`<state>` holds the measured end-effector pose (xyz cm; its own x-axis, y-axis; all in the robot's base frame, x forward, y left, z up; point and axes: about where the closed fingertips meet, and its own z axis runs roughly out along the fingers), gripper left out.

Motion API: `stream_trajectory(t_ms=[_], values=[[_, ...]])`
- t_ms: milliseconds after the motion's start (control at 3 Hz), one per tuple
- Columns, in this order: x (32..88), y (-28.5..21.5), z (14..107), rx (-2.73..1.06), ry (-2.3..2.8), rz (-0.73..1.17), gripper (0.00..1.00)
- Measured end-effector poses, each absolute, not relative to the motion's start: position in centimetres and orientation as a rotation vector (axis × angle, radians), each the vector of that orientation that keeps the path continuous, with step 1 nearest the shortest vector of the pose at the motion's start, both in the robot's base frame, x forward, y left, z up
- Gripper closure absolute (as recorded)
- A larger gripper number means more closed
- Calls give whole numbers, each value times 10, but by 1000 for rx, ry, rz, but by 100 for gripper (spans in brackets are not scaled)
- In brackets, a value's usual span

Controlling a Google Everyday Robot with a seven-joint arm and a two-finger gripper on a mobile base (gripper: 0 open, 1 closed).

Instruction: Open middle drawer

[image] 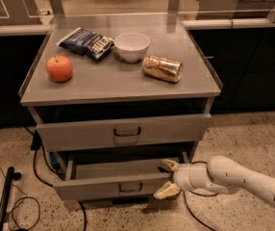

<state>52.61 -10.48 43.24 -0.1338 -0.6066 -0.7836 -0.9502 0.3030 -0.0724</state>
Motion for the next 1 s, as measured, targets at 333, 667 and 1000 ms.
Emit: stream_trajectory(t_ms=[333, 667, 1000], values=[[526, -105, 432, -1393, 1837, 593, 2], [526, -105, 432, -1393, 1837, 593, 24], [526, -105, 432, -1393, 1837, 593, 48]])
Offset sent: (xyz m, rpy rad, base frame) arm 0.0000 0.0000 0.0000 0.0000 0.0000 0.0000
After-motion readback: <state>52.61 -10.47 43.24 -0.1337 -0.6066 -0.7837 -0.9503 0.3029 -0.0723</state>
